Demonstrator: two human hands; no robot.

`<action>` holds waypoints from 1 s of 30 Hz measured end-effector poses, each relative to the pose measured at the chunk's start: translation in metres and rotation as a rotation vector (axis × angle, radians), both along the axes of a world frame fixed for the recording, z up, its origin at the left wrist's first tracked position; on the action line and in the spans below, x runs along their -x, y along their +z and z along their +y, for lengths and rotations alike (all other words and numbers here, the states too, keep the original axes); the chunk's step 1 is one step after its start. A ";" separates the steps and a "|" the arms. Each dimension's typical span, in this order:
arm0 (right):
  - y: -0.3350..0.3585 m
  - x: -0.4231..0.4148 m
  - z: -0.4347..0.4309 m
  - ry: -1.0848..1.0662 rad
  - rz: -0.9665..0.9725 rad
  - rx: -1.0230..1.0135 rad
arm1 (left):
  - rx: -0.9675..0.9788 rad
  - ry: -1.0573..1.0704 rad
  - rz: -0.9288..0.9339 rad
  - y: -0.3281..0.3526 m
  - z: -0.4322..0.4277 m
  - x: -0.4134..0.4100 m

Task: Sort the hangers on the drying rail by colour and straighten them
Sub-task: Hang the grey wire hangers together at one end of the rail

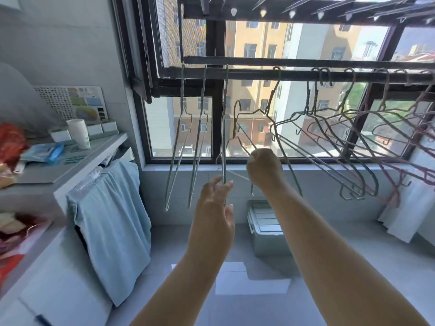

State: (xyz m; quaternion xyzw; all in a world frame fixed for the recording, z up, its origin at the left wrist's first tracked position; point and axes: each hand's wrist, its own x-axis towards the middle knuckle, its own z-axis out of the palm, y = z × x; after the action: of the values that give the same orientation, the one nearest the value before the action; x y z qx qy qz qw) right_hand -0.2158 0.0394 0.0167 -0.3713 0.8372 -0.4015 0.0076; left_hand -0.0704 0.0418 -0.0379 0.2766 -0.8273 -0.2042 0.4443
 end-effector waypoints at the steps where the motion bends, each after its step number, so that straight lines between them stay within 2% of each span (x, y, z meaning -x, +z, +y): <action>1: -0.013 -0.001 0.003 0.003 -0.032 -0.024 | 0.029 0.016 0.022 0.001 0.002 -0.001; 4: -0.053 -0.001 0.022 0.022 -0.085 -0.043 | 0.141 -0.028 0.130 0.001 0.014 -0.004; 6: -0.076 -0.002 0.045 0.047 -0.090 -0.051 | 0.193 -0.166 0.154 -0.006 0.028 -0.001; 7: -0.086 -0.002 0.058 0.064 -0.095 -0.059 | 0.154 -0.266 0.133 -0.013 0.035 0.001; 9: -0.104 0.001 0.085 0.063 -0.101 -0.089 | -0.036 -0.436 0.037 -0.034 0.042 0.007; 12: -0.117 0.008 0.128 0.055 -0.221 -0.062 | -0.251 -0.441 -0.165 -0.079 0.035 0.017; 15: -0.116 0.021 0.175 0.059 -0.521 0.008 | -0.287 -0.270 -0.384 -0.115 0.011 0.021; 17: -0.117 0.031 0.204 0.091 -0.642 -0.018 | -0.287 -0.182 -0.502 -0.123 -0.006 0.021; 21: -0.121 0.045 0.245 0.146 -0.756 0.034 | -0.411 -0.248 -0.685 -0.129 -0.037 0.013; 23: -0.122 0.052 0.254 0.153 -0.753 0.061 | -0.468 -0.330 -0.681 -0.134 -0.046 0.005; 26: -0.127 0.059 0.254 0.105 -0.646 0.037 | -0.657 -0.456 -0.481 -0.130 -0.043 -0.009; 30: -0.148 0.067 0.235 -0.088 -0.364 0.042 | -0.621 -0.370 -0.390 -0.133 -0.048 -0.020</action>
State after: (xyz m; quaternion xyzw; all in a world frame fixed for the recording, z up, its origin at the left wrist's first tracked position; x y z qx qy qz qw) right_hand -0.2831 0.2741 -0.1312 -0.2555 0.8288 -0.4795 0.1336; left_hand -0.0507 -0.0066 -0.1710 0.2778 -0.8308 -0.4643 0.1304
